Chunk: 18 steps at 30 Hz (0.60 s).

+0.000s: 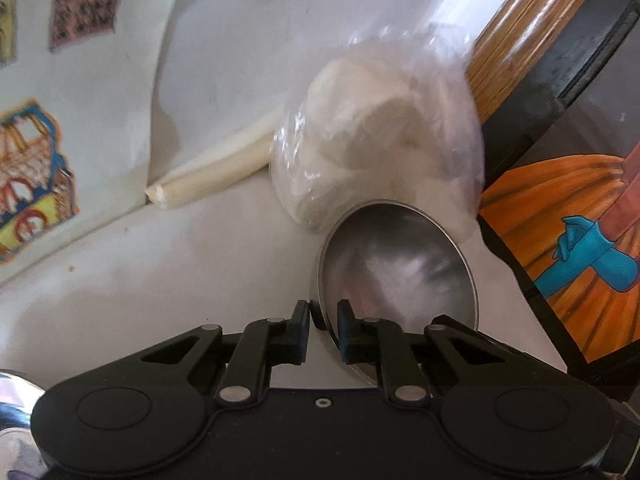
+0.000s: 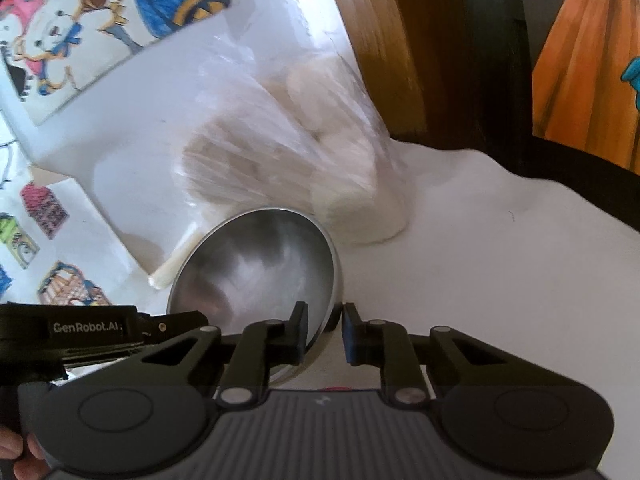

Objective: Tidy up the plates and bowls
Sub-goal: 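Lift the steel bowl with both tools and carry it toward the stacked plates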

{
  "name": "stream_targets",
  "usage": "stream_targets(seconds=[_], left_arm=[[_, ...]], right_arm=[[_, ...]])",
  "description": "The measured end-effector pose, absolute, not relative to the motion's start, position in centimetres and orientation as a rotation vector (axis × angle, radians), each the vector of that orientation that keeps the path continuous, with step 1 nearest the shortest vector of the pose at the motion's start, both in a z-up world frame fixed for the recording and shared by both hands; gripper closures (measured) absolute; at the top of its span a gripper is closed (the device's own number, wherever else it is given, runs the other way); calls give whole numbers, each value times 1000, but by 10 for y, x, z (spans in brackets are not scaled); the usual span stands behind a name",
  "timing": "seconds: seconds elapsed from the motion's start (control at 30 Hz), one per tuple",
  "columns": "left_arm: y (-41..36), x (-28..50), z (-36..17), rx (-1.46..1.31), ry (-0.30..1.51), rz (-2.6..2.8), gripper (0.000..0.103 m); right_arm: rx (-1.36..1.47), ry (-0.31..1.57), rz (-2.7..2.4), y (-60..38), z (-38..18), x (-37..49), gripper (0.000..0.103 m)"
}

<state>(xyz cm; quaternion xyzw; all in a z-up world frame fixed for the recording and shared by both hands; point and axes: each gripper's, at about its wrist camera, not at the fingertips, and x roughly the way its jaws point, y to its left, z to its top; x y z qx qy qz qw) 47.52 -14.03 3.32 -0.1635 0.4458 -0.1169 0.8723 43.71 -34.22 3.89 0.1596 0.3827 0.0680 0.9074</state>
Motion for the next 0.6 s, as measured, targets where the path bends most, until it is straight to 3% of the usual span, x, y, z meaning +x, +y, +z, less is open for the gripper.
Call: stream_targets(seconds=[0.6], left_arm=[[-102,338,103,-226,815,-287,88]], right_arm=[[264,705,224,-311,110,318,83]])
